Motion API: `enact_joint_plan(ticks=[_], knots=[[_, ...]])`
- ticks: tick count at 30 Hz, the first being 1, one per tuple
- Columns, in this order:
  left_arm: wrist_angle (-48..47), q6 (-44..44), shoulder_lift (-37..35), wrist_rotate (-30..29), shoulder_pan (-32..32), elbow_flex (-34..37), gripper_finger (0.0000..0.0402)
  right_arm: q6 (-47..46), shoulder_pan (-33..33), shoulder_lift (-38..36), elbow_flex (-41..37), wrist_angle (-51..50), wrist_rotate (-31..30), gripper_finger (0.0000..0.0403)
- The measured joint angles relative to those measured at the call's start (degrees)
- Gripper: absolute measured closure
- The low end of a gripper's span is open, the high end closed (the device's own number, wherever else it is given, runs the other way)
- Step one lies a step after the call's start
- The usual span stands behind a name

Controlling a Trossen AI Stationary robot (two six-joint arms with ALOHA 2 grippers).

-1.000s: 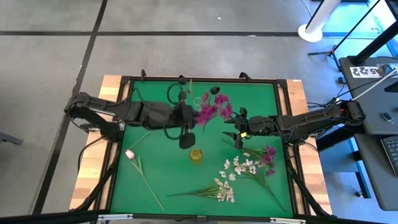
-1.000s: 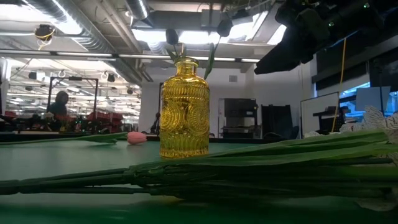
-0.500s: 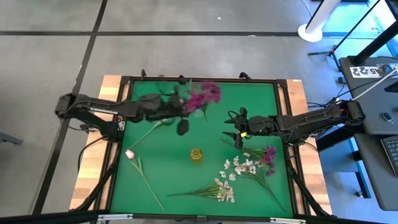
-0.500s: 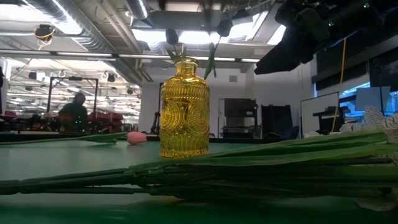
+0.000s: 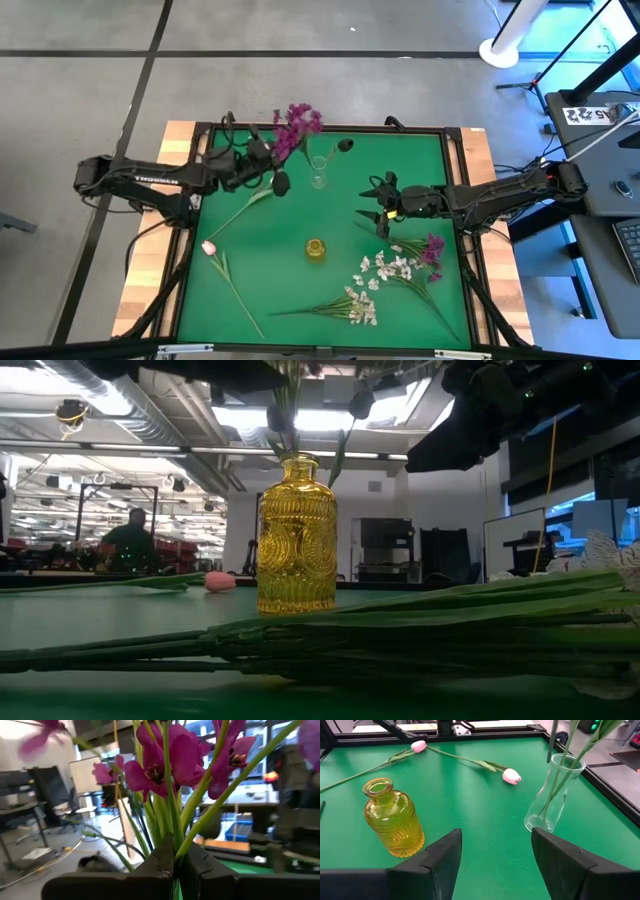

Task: Sort flowers into vase by color
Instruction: Put the left purple flower into the transparent vase

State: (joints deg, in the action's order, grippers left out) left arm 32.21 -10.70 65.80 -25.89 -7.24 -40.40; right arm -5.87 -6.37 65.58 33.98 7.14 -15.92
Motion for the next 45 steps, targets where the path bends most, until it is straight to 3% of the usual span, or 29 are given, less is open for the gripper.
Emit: enact_joint_plan(ticks=[10,22,39,45], knots=[[5.36,0.17,2.08,4.14,-1.61,-0.04,0.0400,0.07,0.00,0.04,0.00,-0.04,0.02,0.0165],[5.16,1.10,2.08,4.07,0.41,-0.04,0.0400,0.11,0.01,0.04,0.00,-0.42,0.04,0.0165],[0.88,1.23,2.08,4.04,-2.28,-0.04,0.0400,0.02,0.00,0.07,0.00,-0.41,0.07,0.0165],[-3.22,3.89,5.58,4.11,-2.28,-0.11,0.0400,0.02,0.01,0.08,0.00,-0.37,0.07,0.0165]])
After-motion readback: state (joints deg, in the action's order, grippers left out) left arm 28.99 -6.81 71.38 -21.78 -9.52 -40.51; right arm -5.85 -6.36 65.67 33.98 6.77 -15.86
